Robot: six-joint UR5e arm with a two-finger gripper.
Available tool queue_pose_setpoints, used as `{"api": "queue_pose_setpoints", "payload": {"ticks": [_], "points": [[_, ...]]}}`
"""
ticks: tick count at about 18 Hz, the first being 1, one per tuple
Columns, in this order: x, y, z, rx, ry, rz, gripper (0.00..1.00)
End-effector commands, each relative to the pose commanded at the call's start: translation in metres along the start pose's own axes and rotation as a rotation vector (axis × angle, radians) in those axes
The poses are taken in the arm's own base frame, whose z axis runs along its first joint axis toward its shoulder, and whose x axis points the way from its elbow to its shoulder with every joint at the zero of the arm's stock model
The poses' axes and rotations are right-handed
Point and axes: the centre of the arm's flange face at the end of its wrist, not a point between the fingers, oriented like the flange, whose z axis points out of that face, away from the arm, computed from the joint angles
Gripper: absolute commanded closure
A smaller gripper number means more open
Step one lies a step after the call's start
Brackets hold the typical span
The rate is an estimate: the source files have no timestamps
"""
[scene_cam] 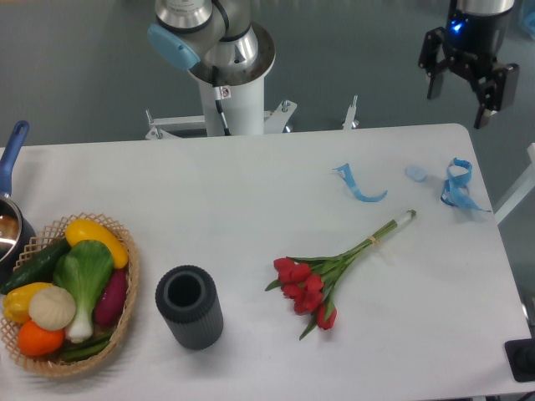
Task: Pick up the flowers from the table
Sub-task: 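Move the open gripper down toward the tulip stems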
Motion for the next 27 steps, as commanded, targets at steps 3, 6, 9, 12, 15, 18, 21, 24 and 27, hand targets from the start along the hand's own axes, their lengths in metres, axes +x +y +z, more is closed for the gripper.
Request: {"api": "queue_pose_setpoints", "payload": {"ticks": [3, 6, 9, 12, 15, 18, 21, 24, 27], "points": [[0.001, -0.001, -0.001, -0.003, -0.015, 0.003, 0.0], [0.004, -0.004, 0.002, 0.005, -0.014, -0.005, 0.0], [0.008, -0.006, 0.013, 0.011, -0.022, -0.003, 0.0], [0.017, -0.009, 0.028, 0.028, -0.021, -0.01, 0.0], [0.021, -0.019, 0.04, 0.048, -0.016, -0.066, 0.0], [0.021, -0.041, 0.062, 0.069, 0.022, -0.098, 0.0], [0.025, -0.064, 0.093, 0.09, 0.076, -0.126, 0.0], [0.028, -0.069, 0.121, 0.097, 0.092, -0.132, 0.0], [0.025, -0.075, 0.166, 0.091, 0.076, -0.172, 0.0]]}}
